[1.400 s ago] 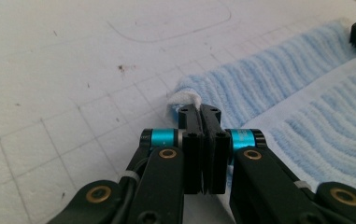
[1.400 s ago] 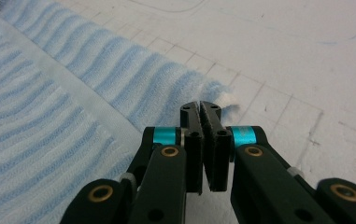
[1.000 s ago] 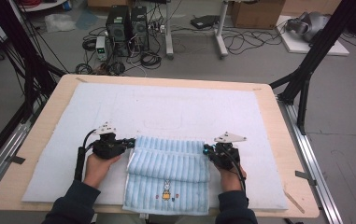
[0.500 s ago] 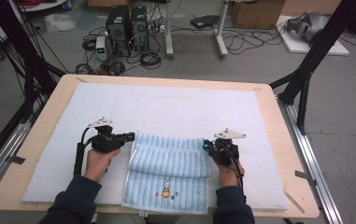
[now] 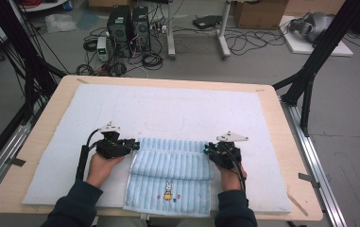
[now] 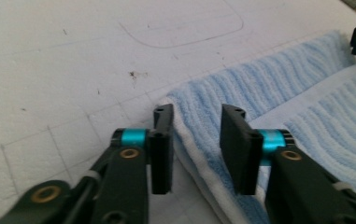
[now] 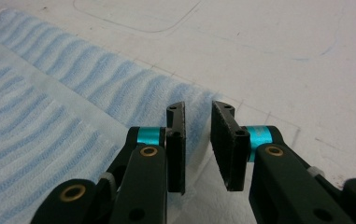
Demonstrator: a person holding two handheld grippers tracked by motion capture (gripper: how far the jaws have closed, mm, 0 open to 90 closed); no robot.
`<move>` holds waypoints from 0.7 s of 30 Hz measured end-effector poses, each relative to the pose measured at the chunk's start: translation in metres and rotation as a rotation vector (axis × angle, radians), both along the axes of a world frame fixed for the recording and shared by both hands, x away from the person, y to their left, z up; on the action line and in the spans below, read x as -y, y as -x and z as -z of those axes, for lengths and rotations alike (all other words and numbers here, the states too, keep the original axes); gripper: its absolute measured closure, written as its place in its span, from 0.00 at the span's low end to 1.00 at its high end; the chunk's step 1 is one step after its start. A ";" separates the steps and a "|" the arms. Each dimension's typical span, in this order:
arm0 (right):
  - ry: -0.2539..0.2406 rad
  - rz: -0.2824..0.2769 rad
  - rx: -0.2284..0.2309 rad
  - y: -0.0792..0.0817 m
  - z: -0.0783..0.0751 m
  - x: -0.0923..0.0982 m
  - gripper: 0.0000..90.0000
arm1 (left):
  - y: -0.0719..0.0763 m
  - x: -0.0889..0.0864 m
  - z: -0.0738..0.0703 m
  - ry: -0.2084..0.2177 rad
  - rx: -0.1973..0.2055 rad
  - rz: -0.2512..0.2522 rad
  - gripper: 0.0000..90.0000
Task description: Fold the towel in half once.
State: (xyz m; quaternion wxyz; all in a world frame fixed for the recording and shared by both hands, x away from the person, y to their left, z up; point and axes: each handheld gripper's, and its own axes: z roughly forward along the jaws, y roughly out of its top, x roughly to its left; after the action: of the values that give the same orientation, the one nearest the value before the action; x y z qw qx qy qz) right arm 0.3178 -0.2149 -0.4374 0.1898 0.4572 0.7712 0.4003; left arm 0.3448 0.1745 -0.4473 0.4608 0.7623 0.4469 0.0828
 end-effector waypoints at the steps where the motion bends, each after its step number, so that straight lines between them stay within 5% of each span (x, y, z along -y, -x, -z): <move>1: -0.002 -0.002 0.000 0.000 0.000 0.000 0.84 | 0.001 0.001 0.000 -0.016 0.016 0.002 0.90; 2: -0.003 -0.003 -0.001 0.000 0.000 0.000 0.84 | 0.001 0.001 0.000 -0.017 0.026 0.001 0.98; 12: -0.022 0.006 0.009 0.001 -0.002 0.002 0.85 | 0.000 -0.005 -0.005 0.103 0.031 -0.009 0.99; 16: -0.035 0.034 0.004 0.001 -0.007 0.007 0.80 | 0.000 -0.004 -0.005 0.108 0.028 -0.006 0.99; 18: -0.059 0.035 -0.025 0.001 -0.011 0.010 0.76 | 0.000 -0.005 -0.005 0.114 0.026 -0.005 0.99; 21: -0.026 0.021 -0.067 -0.001 -0.006 0.008 0.74 | -0.001 -0.004 -0.004 0.116 0.025 -0.009 0.99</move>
State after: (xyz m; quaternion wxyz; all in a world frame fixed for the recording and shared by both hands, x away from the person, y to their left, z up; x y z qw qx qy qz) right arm 0.3187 -0.2226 -0.4312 0.1621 0.4806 0.7671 0.3928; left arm 0.3455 0.1788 -0.4429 0.5094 0.7312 0.4486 0.0680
